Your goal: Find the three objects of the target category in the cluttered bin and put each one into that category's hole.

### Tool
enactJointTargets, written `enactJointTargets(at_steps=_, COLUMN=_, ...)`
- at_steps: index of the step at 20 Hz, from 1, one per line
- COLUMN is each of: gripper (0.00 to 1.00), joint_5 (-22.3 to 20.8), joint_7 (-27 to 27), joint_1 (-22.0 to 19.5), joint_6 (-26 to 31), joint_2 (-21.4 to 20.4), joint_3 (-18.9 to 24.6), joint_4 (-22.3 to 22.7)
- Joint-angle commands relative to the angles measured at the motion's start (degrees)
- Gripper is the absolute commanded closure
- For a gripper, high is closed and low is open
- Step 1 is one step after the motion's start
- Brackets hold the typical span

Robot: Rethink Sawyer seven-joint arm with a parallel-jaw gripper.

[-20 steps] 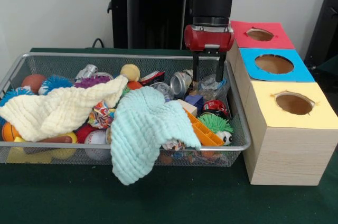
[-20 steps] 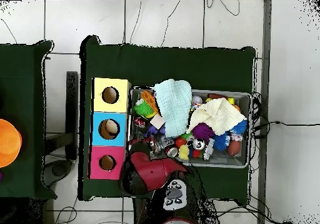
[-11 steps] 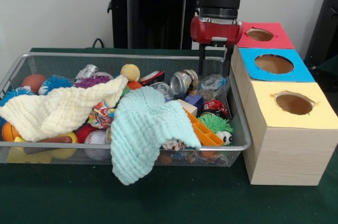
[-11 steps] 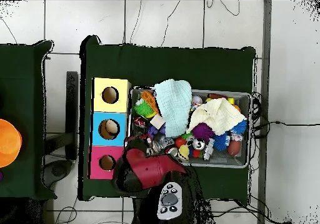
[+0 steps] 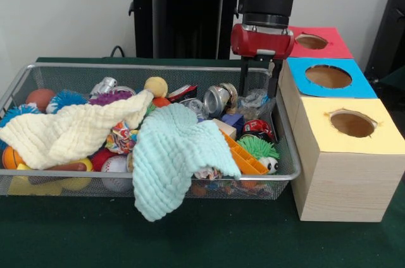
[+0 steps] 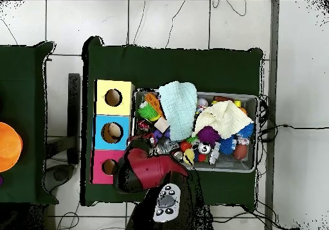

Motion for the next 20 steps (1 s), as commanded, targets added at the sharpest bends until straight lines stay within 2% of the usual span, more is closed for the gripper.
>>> enactJointTargets(at_steps=1, gripper=0.00, joint_5=2.2, joint_7=8.4, joint_1=0.0, joint_6=-4.3, joint_2=5.6, joint_3=-0.5, joint_4=-4.8)
enactJointTargets(at_steps=6, gripper=0.00, joint_5=3.3, joint_7=9.0, joint_1=1.1, joint_6=-8.6, joint_2=9.1, joint_3=-2.7, joint_4=-5.6)
enactJointTargets(at_steps=11, gripper=0.00, joint_5=4.8, joint_7=7.9, joint_1=2.6, joint_6=-7.9, joint_2=11.0, joint_3=-4.9, joint_4=-6.9)
enactJointTargets(at_steps=20, gripper=0.00, joint_5=4.4, joint_7=9.7, joint_1=0.3, joint_6=-12.9, joint_2=11.8, joint_3=-1.6, joint_4=-6.4)
